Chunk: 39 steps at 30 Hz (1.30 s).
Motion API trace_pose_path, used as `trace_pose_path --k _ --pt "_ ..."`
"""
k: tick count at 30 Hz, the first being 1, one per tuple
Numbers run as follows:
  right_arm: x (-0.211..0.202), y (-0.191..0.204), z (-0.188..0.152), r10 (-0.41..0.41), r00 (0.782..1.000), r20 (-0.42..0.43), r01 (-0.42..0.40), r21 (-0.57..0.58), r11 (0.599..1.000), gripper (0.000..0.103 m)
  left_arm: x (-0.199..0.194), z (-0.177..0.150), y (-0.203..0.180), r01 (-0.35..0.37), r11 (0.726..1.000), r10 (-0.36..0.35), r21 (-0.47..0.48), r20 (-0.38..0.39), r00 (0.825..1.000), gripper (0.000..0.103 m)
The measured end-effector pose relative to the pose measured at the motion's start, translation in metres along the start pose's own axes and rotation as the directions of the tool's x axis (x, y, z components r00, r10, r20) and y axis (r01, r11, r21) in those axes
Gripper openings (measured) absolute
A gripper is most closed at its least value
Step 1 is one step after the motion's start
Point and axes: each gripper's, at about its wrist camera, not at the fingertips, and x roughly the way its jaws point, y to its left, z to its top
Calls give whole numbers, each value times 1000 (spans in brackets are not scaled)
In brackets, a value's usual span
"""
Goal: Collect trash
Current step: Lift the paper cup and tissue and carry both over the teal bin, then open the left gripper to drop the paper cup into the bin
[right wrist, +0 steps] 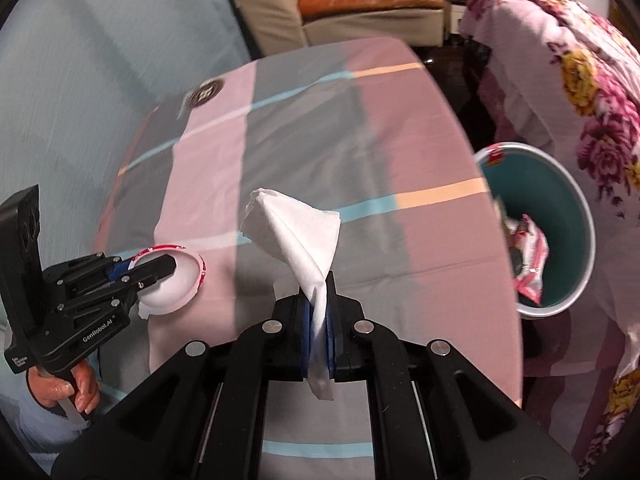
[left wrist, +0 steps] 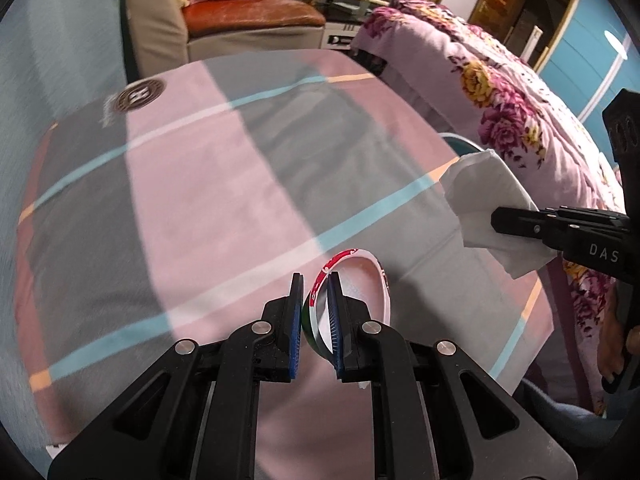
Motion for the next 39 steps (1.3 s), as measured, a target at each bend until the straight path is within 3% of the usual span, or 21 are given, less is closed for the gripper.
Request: trace_pose_path --k 11,21,31,39 --pt "-34 -92 10 -47 993 105 31 149 988 6 29 56 -72 28 992 -26 126 -20 999 13" --pt "-61 -184 7 -98 982 163 47 295 954 6 66 100 -147 65 973 -57 221 -41 998 13" --pt "-65 -228 16 -119 980 157 59 341 938 6 99 138 -210 109 954 -96 278 -58 994 13" --pt "-67 -251 23 -144 978 150 80 367 927 6 129 152 -237 141 945 -117 294 -99 988 13"
